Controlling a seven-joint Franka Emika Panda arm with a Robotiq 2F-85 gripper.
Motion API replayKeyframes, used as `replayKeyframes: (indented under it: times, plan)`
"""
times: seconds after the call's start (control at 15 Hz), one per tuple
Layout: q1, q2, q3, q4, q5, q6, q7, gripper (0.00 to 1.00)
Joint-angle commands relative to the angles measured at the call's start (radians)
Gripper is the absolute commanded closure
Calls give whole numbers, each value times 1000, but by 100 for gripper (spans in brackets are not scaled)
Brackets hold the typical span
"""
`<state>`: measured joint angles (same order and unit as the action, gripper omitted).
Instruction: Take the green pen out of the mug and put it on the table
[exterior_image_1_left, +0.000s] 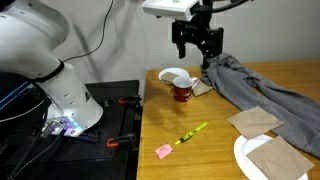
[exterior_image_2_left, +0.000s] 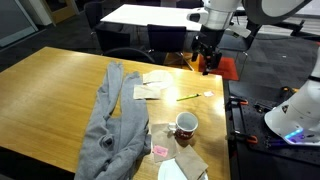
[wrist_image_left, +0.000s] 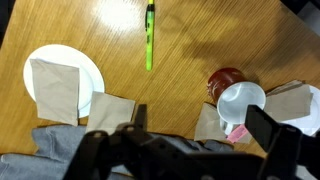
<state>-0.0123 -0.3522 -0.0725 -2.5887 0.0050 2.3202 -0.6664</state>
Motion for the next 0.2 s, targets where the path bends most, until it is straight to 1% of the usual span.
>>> replayKeyframes:
  times: [0.0,0.13]
  plan:
    - [20,1,-20,1,-9,-2,8,0]
    - [20,3,-21,1,-9,-2,8,0]
